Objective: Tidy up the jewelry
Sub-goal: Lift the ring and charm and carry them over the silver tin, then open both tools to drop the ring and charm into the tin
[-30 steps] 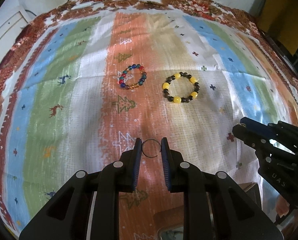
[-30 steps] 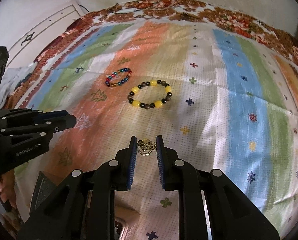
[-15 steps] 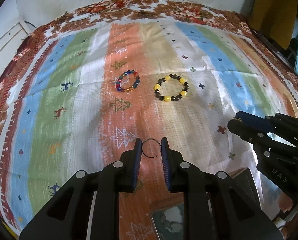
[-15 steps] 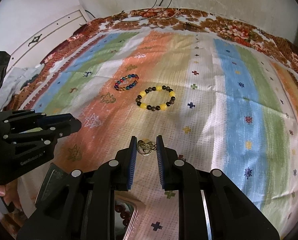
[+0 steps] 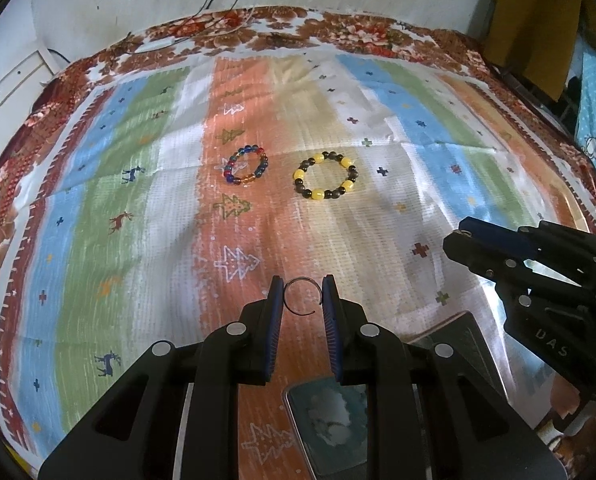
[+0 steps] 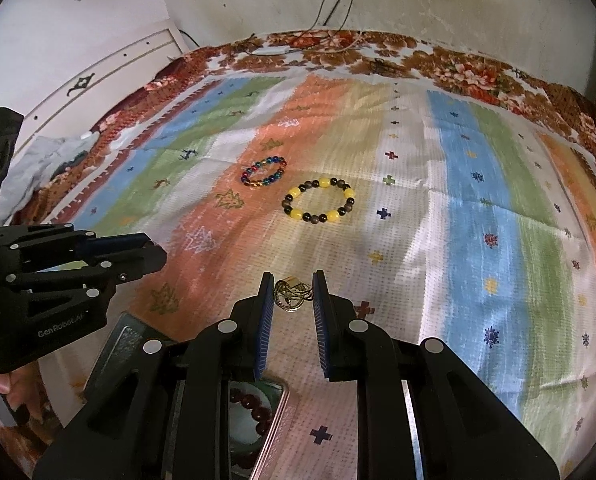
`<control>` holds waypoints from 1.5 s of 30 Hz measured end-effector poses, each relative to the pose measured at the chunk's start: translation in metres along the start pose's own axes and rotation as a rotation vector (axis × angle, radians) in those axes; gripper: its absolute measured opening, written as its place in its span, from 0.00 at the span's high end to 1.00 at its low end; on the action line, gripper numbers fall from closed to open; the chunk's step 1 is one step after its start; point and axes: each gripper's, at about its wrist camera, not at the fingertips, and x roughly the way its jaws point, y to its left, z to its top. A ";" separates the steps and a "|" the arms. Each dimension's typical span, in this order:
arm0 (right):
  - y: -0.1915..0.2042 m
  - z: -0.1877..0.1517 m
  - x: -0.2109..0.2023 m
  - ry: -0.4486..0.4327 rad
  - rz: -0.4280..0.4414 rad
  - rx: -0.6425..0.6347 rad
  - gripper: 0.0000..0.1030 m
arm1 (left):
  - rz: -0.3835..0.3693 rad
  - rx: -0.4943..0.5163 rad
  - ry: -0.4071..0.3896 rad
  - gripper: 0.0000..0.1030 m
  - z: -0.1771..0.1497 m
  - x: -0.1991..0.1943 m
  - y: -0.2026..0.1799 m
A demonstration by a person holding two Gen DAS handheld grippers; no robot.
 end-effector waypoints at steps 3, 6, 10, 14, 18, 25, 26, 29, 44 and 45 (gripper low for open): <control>0.002 -0.002 -0.004 -0.010 0.006 -0.006 0.81 | -0.010 0.003 -0.011 0.81 -0.004 -0.006 -0.002; 0.005 -0.007 -0.009 -0.017 0.014 -0.013 0.81 | -0.017 0.011 -0.021 0.81 -0.009 -0.012 -0.003; 0.010 -0.011 -0.015 -0.022 0.026 -0.021 0.81 | -0.026 0.014 -0.036 0.81 -0.016 -0.019 -0.005; 0.014 -0.017 -0.020 -0.021 0.038 -0.028 0.81 | -0.038 0.006 -0.068 0.81 -0.022 -0.031 -0.005; 0.018 -0.023 -0.026 -0.030 0.048 -0.037 0.81 | -0.050 0.010 -0.077 0.81 -0.029 -0.038 -0.007; 0.022 -0.033 -0.034 -0.026 0.067 -0.038 0.81 | -0.063 0.022 -0.084 0.81 -0.042 -0.047 -0.010; 0.023 -0.035 -0.034 -0.025 0.069 -0.039 0.81 | -0.065 0.021 -0.083 0.81 -0.044 -0.048 -0.010; 0.025 -0.038 -0.036 -0.021 0.075 -0.042 0.81 | -0.072 0.019 -0.077 0.81 -0.046 -0.049 -0.010; 0.019 -0.039 -0.034 0.003 0.081 -0.001 0.60 | -0.074 -0.022 -0.077 0.63 -0.048 -0.052 -0.001; 0.016 -0.038 -0.034 0.002 0.078 0.006 0.59 | -0.073 -0.027 -0.077 0.63 -0.047 -0.052 0.000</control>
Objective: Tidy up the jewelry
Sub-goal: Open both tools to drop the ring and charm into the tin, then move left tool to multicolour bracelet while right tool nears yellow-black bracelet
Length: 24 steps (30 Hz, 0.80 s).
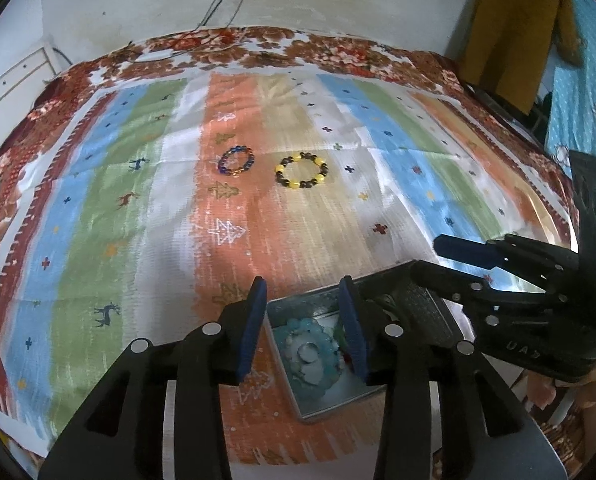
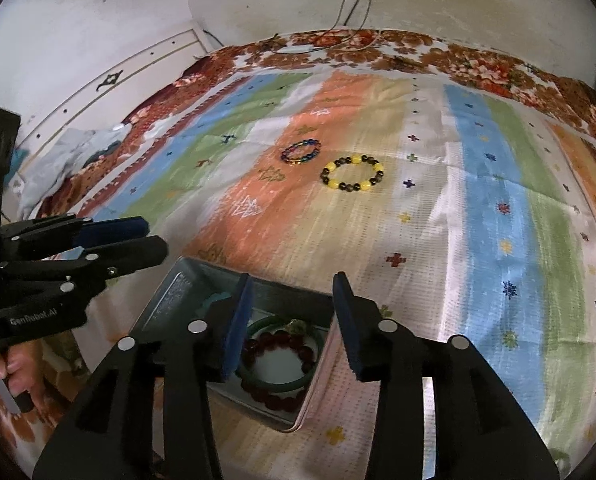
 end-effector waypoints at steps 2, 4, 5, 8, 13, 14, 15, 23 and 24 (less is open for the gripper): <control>-0.002 0.002 0.002 -0.001 -0.003 0.008 0.57 | 0.005 -0.012 0.002 0.61 0.001 0.001 0.003; -0.005 0.004 0.004 -0.002 -0.006 0.012 0.56 | 0.013 -0.019 0.003 0.60 0.003 0.003 0.006; -0.006 0.005 0.004 -0.003 -0.007 0.014 0.56 | 0.022 -0.021 0.003 0.59 0.004 0.004 0.008; -0.008 0.007 0.007 -0.003 -0.016 0.017 0.55 | 0.046 -0.032 0.003 0.57 0.008 0.007 0.014; -0.009 0.012 0.011 -0.014 -0.040 0.016 0.51 | 0.067 -0.048 -0.003 0.53 0.014 0.010 0.021; -0.010 0.013 0.012 -0.019 -0.055 0.015 0.50 | 0.085 -0.043 -0.008 0.49 0.016 0.011 0.022; -0.010 0.014 0.013 -0.022 -0.069 0.012 0.50 | 0.099 -0.038 -0.011 0.46 0.018 0.012 0.022; -0.017 0.026 0.019 -0.038 -0.127 0.007 0.46 | 0.143 -0.035 -0.015 0.42 0.036 0.024 0.029; -0.017 0.027 0.019 -0.041 -0.129 0.006 0.46 | 0.145 -0.037 -0.015 0.41 0.037 0.025 0.030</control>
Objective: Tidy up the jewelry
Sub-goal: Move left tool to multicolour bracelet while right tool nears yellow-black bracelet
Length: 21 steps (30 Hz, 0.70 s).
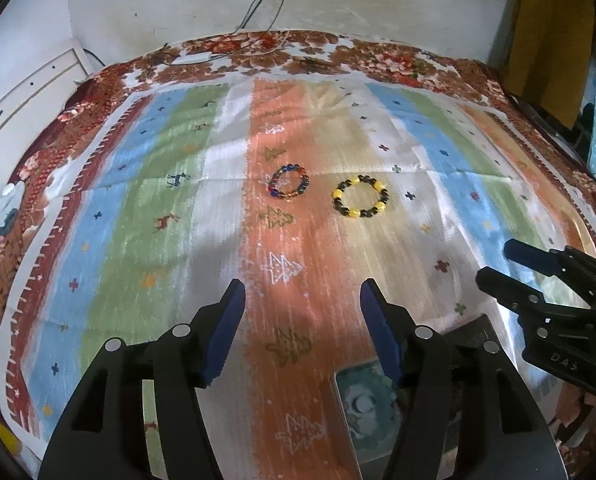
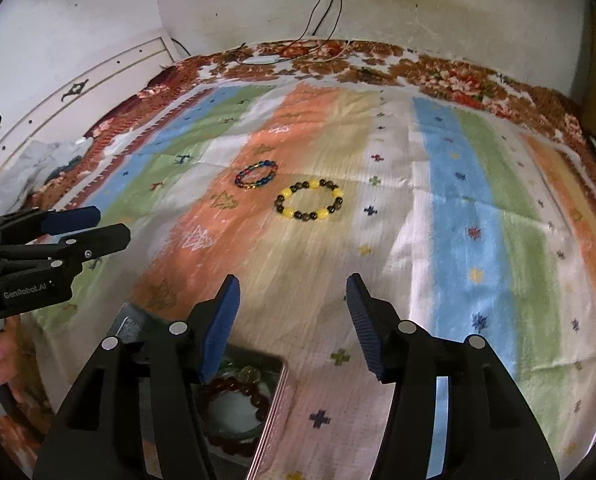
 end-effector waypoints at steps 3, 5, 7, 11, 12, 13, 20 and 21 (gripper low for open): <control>-0.002 0.006 0.002 -0.007 0.003 0.005 0.46 | 0.002 0.001 0.004 0.39 0.003 0.004 0.001; -0.001 0.008 0.003 -0.010 0.006 0.005 0.46 | 0.006 0.007 0.005 0.36 0.005 0.005 0.001; -0.003 0.011 0.006 -0.010 0.007 0.008 0.46 | 0.012 0.011 0.004 0.35 0.008 0.007 0.002; -0.007 0.016 0.013 -0.002 0.014 0.027 0.46 | 0.023 0.014 0.009 0.35 0.013 0.014 0.004; -0.007 0.017 0.014 -0.004 0.011 0.027 0.46 | 0.028 0.014 0.012 0.35 0.016 0.017 0.005; -0.009 0.020 0.016 -0.007 0.004 0.027 0.46 | 0.031 0.012 0.016 0.35 0.019 0.020 0.005; -0.016 0.028 0.025 0.011 0.021 0.059 0.46 | 0.066 0.012 0.044 0.35 0.038 0.045 0.014; -0.017 0.029 0.028 0.015 0.020 0.062 0.46 | 0.067 0.010 0.046 0.35 0.041 0.048 0.016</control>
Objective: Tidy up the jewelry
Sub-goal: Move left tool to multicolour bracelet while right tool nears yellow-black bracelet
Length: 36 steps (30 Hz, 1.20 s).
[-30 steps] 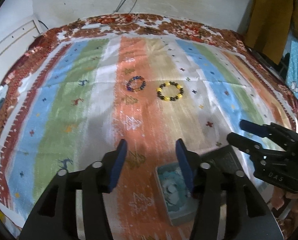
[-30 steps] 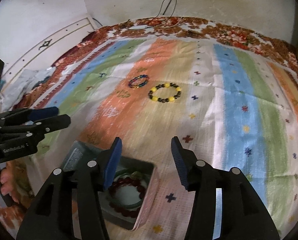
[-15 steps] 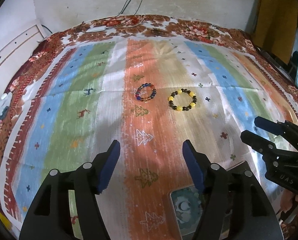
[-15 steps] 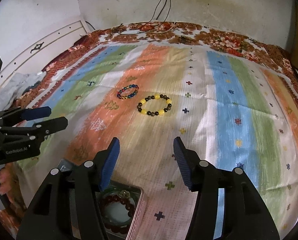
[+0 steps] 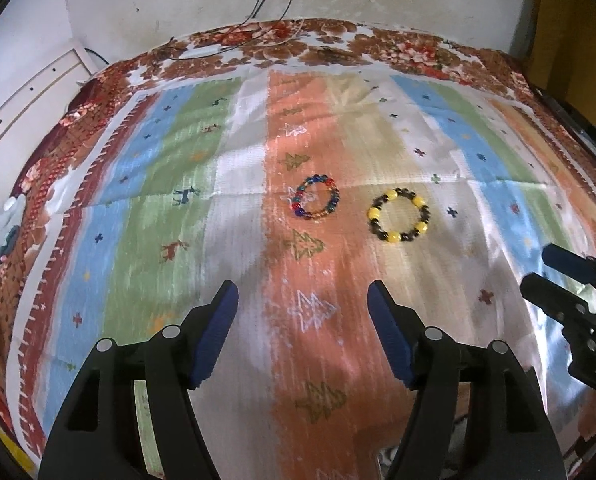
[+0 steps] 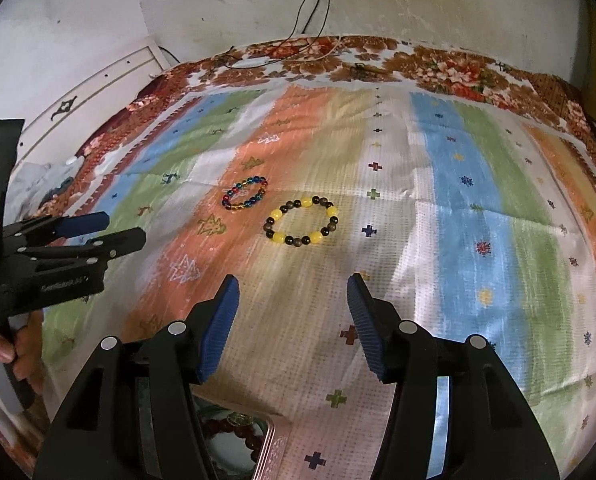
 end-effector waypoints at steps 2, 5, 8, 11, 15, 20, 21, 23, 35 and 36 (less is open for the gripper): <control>-0.002 0.003 0.004 0.005 -0.002 0.006 0.46 | 0.003 -0.008 0.002 0.35 0.005 0.005 0.003; -0.005 0.008 0.013 0.012 -0.007 0.013 0.46 | 0.007 -0.014 0.009 0.35 0.012 0.013 0.005; -0.008 0.013 0.021 0.018 -0.014 0.013 0.46 | 0.015 -0.013 0.011 0.35 0.018 0.021 0.007; -0.009 0.018 0.028 0.023 -0.020 0.015 0.46 | 0.022 -0.017 0.018 0.35 0.025 0.032 0.009; -0.011 0.025 0.037 0.033 -0.013 0.023 0.46 | 0.027 -0.022 0.034 0.35 0.031 0.048 0.013; -0.013 0.031 0.053 0.054 -0.013 0.029 0.46 | 0.033 -0.016 0.046 0.35 0.039 0.065 0.014; -0.014 0.032 0.056 0.058 -0.014 0.031 0.46 | 0.034 -0.015 0.047 0.35 0.041 0.068 0.014; -0.015 0.035 0.062 0.063 -0.015 0.038 0.46 | 0.036 -0.013 0.050 0.35 0.044 0.074 0.014; -0.031 0.049 0.099 0.111 -0.018 0.101 0.46 | 0.031 -0.057 0.091 0.35 0.059 0.110 0.021; -0.032 0.050 0.103 0.116 -0.018 0.103 0.46 | 0.032 -0.059 0.095 0.35 0.060 0.113 0.021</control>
